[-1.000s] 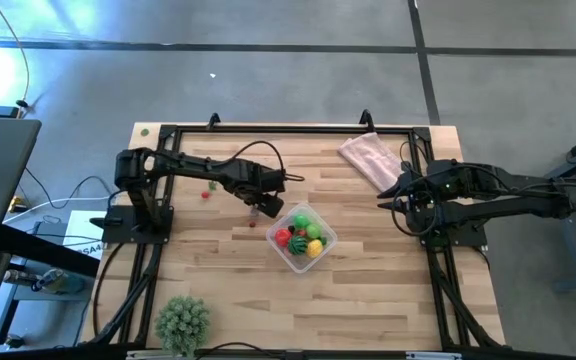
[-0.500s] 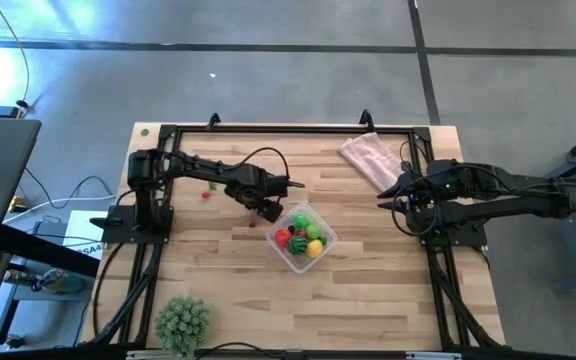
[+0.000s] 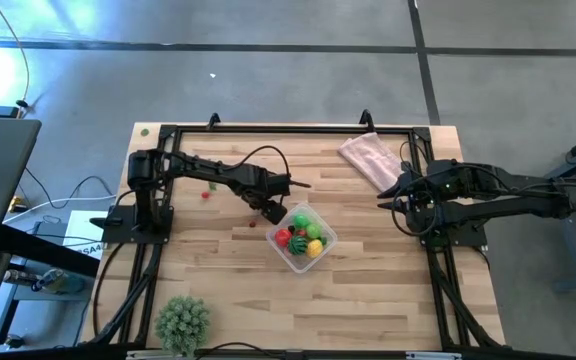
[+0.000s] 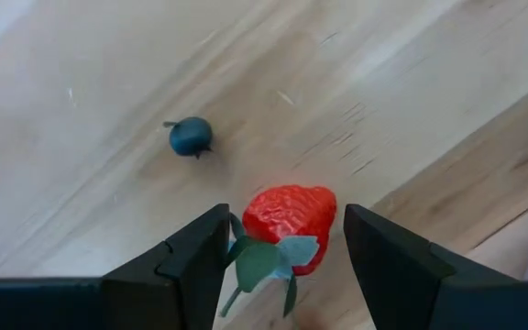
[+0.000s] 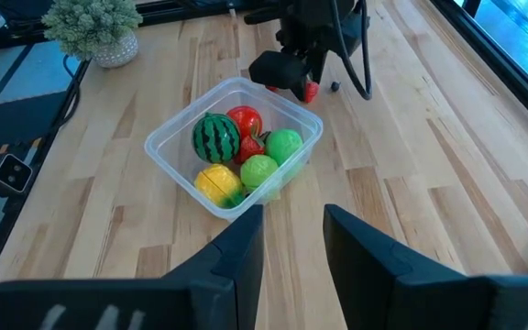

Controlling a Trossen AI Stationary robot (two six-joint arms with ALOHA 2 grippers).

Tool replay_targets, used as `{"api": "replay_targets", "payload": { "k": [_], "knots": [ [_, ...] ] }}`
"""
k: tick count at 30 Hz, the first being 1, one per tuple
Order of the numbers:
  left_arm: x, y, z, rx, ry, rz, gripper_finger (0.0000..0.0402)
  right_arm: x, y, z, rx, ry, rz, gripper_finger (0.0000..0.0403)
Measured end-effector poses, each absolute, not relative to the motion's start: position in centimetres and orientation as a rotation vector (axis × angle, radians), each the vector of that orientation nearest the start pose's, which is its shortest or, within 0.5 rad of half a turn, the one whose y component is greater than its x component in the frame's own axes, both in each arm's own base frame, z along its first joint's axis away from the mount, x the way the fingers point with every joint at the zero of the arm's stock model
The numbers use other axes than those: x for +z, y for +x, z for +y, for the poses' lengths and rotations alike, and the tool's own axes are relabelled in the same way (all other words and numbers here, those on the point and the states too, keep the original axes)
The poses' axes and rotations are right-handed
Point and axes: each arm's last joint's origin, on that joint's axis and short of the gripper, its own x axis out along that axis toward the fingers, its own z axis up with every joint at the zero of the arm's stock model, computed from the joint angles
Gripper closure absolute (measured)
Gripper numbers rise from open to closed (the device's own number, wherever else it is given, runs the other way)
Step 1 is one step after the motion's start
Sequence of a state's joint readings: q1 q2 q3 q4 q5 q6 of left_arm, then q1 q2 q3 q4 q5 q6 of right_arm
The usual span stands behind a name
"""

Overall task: Pick and placing Produce into tupperware
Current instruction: Put the red strawberry into the transparent container

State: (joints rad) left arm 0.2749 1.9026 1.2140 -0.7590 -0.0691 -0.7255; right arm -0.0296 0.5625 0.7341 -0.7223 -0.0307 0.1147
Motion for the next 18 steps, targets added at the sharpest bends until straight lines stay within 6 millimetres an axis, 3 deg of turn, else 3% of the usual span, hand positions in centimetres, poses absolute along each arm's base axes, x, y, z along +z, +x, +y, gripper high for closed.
{"api": "replay_targets", "payload": {
  "k": [18],
  "knots": [
    [14.81, 33.24, 9.63, 0.821, -0.734, 1.268, 0.0197, 29.47, 11.02, -0.24, -0.03, 0.128, 0.55, 0.0297]
  ]
}}
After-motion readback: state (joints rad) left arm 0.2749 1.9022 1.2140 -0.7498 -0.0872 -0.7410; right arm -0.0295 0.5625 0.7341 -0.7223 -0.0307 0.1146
